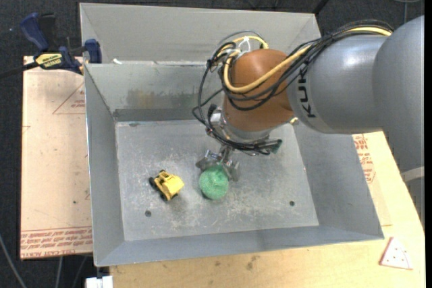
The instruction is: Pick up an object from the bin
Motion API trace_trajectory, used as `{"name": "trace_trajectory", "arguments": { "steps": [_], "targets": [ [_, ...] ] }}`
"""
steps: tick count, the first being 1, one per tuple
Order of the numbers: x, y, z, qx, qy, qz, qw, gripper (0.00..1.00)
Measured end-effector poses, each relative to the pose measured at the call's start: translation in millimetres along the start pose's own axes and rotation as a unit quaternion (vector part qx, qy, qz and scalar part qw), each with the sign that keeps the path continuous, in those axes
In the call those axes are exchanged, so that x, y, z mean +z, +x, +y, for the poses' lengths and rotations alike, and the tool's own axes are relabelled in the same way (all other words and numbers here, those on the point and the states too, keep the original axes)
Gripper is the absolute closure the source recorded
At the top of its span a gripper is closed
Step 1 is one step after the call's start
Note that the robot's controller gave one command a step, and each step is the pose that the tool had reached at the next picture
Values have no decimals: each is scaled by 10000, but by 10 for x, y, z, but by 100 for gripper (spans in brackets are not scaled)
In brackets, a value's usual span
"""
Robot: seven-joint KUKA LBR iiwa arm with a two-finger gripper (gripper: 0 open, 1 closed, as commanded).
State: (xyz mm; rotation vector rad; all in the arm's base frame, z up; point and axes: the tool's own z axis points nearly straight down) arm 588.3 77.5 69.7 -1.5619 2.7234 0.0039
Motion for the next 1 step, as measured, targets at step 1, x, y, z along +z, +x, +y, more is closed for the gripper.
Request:
{"name": "trace_trajectory", "arguments": {
  "steps": [1],
  "targets": [
    [0,0,0,0,0,-1,10000,100]
  ]
}}
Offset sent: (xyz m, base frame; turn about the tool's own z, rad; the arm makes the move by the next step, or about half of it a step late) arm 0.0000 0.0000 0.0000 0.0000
